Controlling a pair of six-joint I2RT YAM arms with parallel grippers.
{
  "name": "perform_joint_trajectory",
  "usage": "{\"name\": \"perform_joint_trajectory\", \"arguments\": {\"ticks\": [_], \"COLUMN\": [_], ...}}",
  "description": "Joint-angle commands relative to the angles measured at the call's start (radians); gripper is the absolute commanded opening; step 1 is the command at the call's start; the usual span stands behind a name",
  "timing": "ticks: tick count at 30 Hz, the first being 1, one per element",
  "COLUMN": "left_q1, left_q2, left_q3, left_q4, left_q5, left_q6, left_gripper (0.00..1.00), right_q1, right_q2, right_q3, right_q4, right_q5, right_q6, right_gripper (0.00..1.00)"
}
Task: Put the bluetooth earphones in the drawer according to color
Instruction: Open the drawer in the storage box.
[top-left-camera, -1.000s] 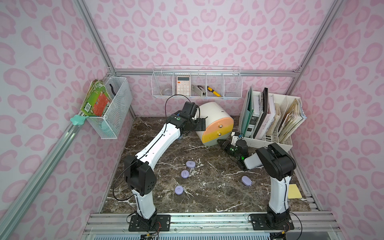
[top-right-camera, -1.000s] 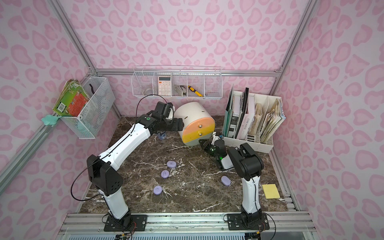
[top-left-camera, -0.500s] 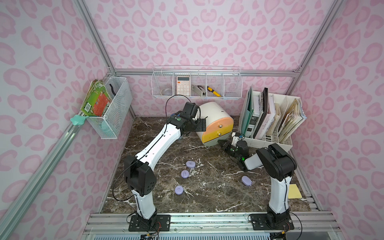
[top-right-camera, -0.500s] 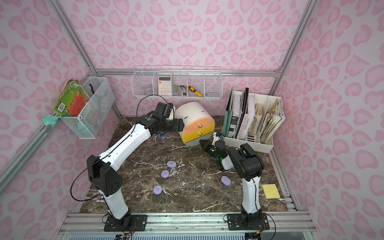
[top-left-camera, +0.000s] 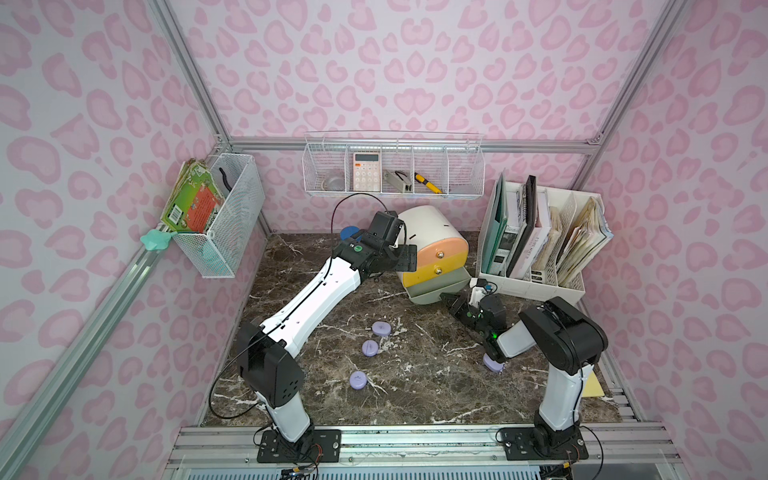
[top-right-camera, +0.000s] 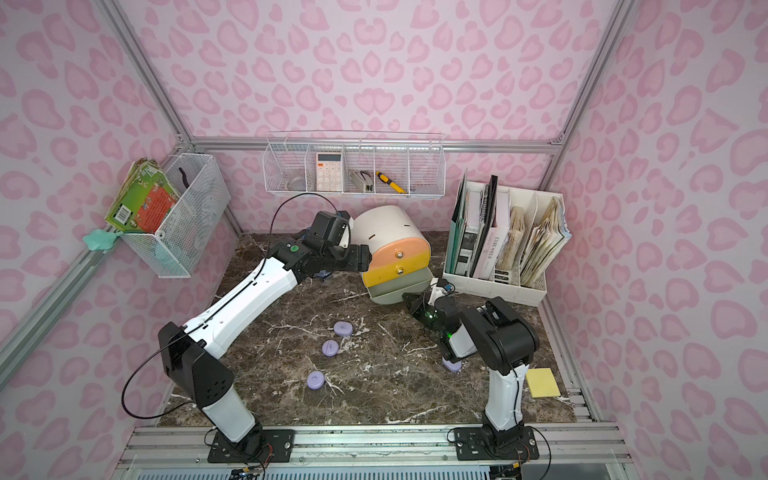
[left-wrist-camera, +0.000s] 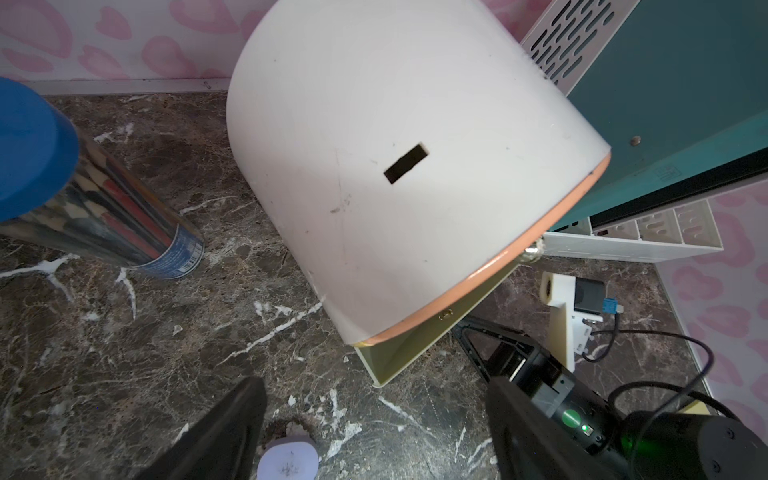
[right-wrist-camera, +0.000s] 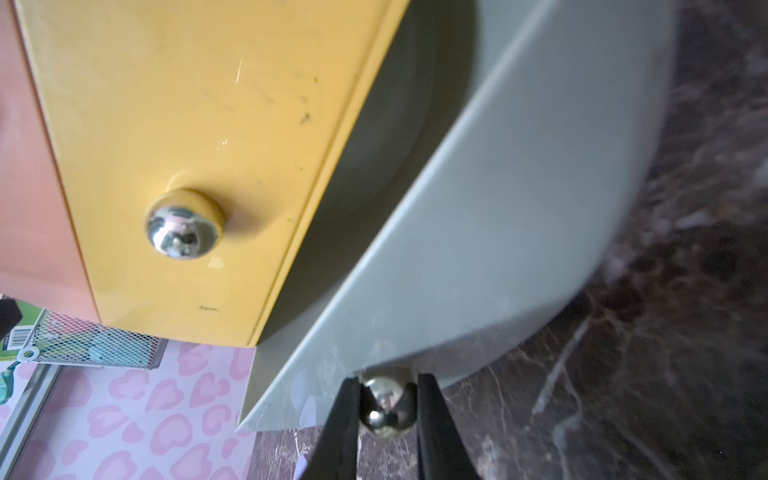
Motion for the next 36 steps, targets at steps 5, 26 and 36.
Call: {"name": "perform_joint_trajectory", "arguments": {"ticks": [5,26,36], "left_q1": [-0.014,-0.027,-0.028], "left_q2": [-0.018,-0.086,-0.261], "left_q3": [-0.025,-0.121,-0.333], "left_q4": [0.006,0.009,0.015], "left_q5": [-0.013,-0.041,-0.070], "left_q6": [-0.015,-0.070,-0.152], "left_gripper": [0.88,0.88,0.88], "right_q1": [0.017,0.041,0.046], "right_q2": [-0.064,-0.242,-0.499], "right_q3": [-0.099,-0.238,-0.226], "right_q4": [0.010,-0.073,-0.405], "right_q5": [0.015,0.046,0.067], "right_q6": [-0.015,-0.071,-0.228], "right_gripper": [0.12,0.20,0.59]}}
